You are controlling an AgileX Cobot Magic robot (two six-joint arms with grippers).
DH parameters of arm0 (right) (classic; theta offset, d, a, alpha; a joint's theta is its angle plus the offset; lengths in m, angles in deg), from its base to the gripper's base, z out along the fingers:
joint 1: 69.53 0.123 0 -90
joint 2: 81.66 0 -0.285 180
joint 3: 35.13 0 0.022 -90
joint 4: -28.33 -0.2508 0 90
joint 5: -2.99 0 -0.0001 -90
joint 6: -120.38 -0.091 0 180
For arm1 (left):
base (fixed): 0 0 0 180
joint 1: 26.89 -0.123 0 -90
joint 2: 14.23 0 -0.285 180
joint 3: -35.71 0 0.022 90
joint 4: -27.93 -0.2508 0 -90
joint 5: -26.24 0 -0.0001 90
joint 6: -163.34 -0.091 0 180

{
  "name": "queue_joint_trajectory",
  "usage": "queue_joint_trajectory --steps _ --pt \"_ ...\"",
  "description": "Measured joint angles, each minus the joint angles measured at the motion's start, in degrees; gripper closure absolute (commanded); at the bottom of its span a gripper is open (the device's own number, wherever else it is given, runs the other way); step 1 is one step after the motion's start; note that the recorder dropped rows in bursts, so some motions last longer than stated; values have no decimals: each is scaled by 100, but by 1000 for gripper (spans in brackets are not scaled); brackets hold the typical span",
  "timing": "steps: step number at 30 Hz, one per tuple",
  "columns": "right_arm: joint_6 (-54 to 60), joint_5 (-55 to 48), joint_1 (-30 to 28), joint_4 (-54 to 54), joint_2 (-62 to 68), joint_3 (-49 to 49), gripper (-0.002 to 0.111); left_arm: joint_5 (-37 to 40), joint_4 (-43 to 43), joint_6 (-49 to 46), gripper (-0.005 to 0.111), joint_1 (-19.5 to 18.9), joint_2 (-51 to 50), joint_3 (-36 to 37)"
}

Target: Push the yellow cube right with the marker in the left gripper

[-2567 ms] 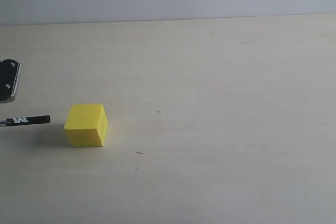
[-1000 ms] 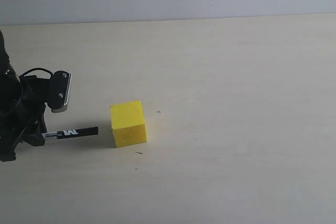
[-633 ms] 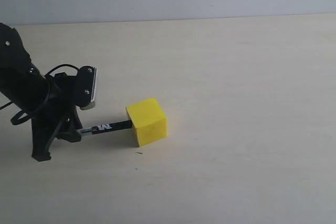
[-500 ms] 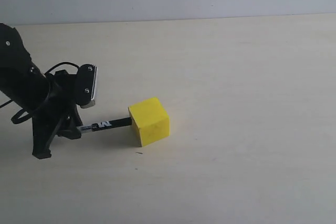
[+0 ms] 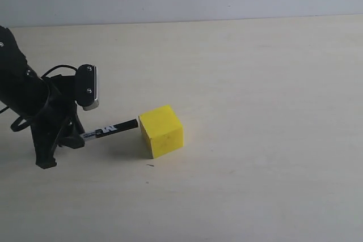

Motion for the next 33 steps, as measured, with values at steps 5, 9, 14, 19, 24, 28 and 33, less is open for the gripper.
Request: queue_joint_trajectory --steps 5,9,14,19,24,28,33 --pt "0 0 0 0 0 0 108 -298 131 0 107 199 0 0" --pt "0 0 0 0 0 0 108 -330 126 10 107 189 0 0" --pt "0 0 0 0 0 0 108 -158 -458 281 107 -2 0 0" --pt "0 0 0 0 0 0 108 -551 86 213 107 172 0 -32" --pt "0 0 0 0 0 0 108 -451 21 168 107 224 0 -182" --pt "0 0 0 0 0 0 108 -265 -416 283 107 -12 0 -182" --pt "0 0 0 0 0 0 108 -319 -284 312 107 124 0 -182"
